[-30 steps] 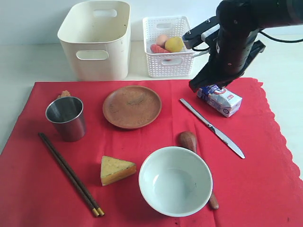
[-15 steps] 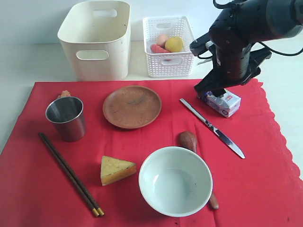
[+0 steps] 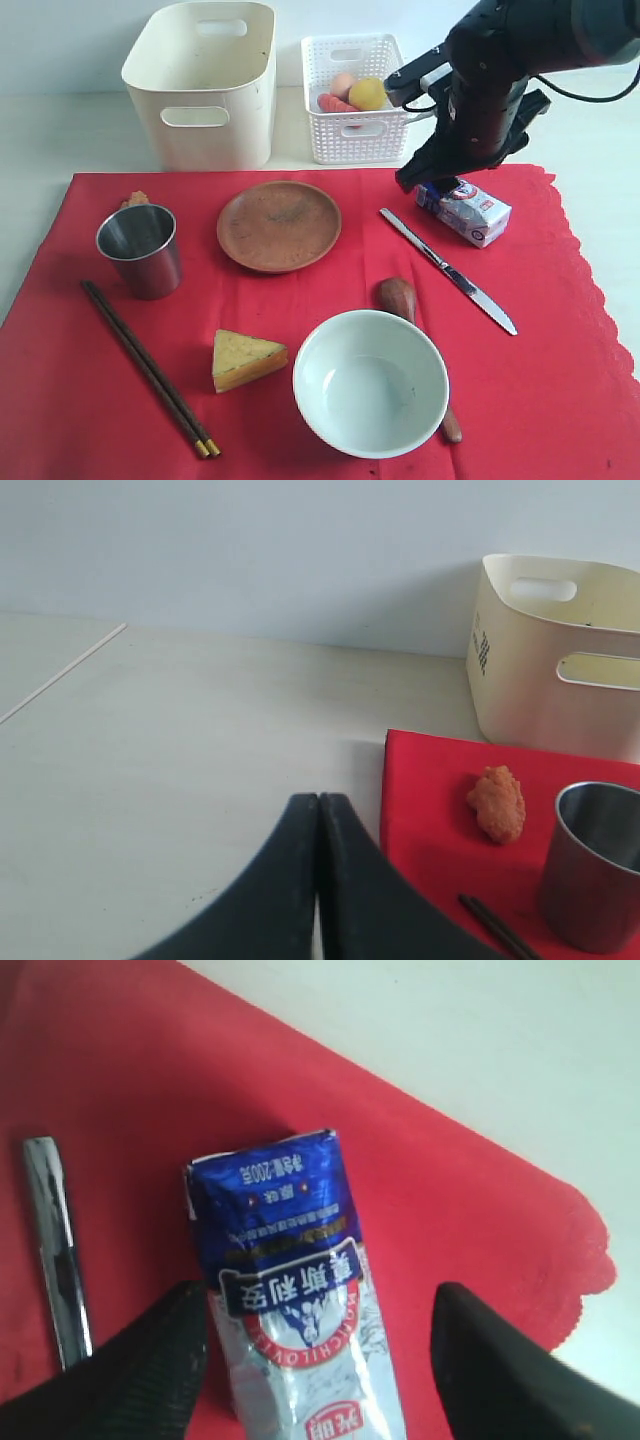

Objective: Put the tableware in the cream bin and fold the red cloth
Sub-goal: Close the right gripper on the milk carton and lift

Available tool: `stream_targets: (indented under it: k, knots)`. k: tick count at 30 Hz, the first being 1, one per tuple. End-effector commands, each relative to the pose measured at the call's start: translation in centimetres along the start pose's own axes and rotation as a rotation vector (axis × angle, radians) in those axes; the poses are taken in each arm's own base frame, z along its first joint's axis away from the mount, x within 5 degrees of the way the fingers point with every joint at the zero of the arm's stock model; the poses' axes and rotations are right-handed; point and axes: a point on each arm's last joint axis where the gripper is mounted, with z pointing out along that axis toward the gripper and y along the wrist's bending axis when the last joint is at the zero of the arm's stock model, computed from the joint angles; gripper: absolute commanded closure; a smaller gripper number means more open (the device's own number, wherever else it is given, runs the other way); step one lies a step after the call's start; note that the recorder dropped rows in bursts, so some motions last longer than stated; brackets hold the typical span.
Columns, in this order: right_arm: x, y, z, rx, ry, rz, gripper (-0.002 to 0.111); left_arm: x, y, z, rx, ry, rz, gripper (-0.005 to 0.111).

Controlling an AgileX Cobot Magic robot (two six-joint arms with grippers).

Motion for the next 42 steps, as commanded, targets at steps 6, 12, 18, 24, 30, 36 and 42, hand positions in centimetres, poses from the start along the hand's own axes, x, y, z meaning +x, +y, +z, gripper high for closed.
stream_targets:
  k: [6,12,18,24,30,36,42]
  knots:
    - [1.3,-1.1,5.1,-0.065,0.104,0.070,0.053,-0.1,0.0,0.0,-0.002,-0.011,-0.004,0.105]
    - [0.9,-0.9,5.3,-0.081,0.070,0.091,0.078,-0.1,0.0,0.0,-0.002,-0.011,-0.004,0.105]
    - [1.4,-1.1,4.9,-0.070,0.119,0.090,0.104,-0.1,0.0,0.0,-0.002,-0.011,-0.004,0.105]
    - [0.7,-1.8,2.3,-0.074,0.056,0.120,0.108,-0.1,0.0,0.0,-0.002,-0.011,-0.004,0.105]
    - [0.0,-2.7,-1.1,-0.081,-0.028,0.159,0.108,-0.1,0.0,0.0,-0.002,-0.011,-0.004,0.105]
    - [-0.3,-3.0,-3.2,-0.123,-0.085,0.217,0.108,-0.1,0.0,0.0,-0.002,-0.011,-0.004,0.105]
    - [-0.2,-2.4,-2.8,-0.168,-0.058,0.261,0.108,-0.1,0.0,0.0,-0.002,-0.011,-0.004,0.105]
